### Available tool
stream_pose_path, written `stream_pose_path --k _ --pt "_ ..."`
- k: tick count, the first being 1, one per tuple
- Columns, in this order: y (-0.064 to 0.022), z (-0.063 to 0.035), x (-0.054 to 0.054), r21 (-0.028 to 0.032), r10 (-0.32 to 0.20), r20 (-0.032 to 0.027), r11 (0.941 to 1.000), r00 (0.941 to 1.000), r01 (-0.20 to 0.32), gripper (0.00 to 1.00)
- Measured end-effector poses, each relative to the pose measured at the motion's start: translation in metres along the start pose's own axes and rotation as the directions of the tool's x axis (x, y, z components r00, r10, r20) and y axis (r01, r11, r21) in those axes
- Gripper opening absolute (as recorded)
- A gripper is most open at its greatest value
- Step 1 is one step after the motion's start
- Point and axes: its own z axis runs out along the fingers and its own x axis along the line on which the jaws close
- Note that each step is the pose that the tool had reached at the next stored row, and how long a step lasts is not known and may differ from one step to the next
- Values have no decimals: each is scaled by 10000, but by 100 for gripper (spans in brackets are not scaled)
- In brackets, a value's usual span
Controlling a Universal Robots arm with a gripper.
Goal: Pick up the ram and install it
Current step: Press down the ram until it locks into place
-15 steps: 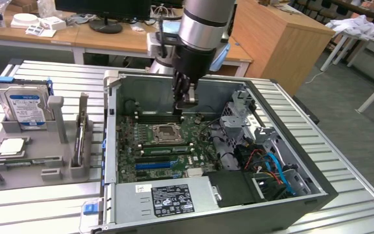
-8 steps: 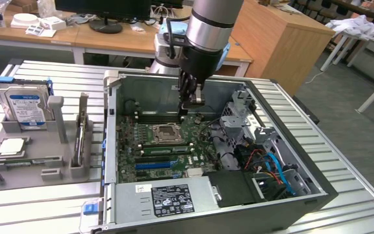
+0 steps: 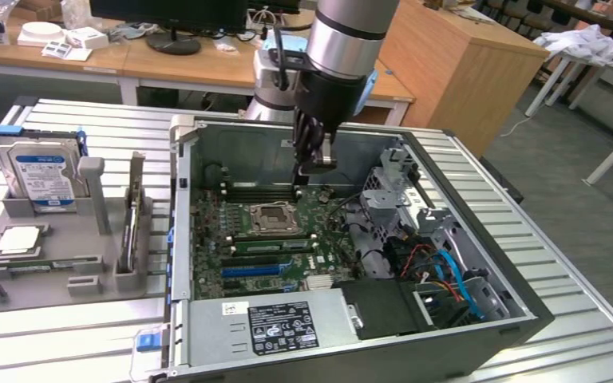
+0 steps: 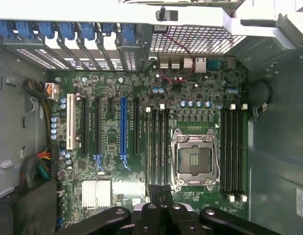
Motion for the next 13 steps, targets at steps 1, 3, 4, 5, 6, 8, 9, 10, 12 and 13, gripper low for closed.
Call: stream_pose_path --k 1,3,4,5,6,8,9,10,12,13 --pt "0 -14 -1 -2 0 0 10000 10000 0 11" --pt "1 -40 -2 -4 -1 1 10000 10000 1 11" --pt "1 -55 -3 -6 -1 1 10000 10000 1 11" --pt "1 -68 -3 -8 0 0 10000 10000 0 11" --pt "2 -80 -4 -10 0 0 10000 10000 0 11" --pt "2 -85 -4 -9 0 1 10000 10000 0 11" --pt "2 -85 -4 -10 0 1 10000 10000 0 11" --pt "2 -86 -4 -10 -1 0 10000 10000 1 11" --pt "2 -86 -4 -10 0 1 10000 10000 0 11" --pt "2 -86 -4 -10 0 1 10000 10000 0 11"
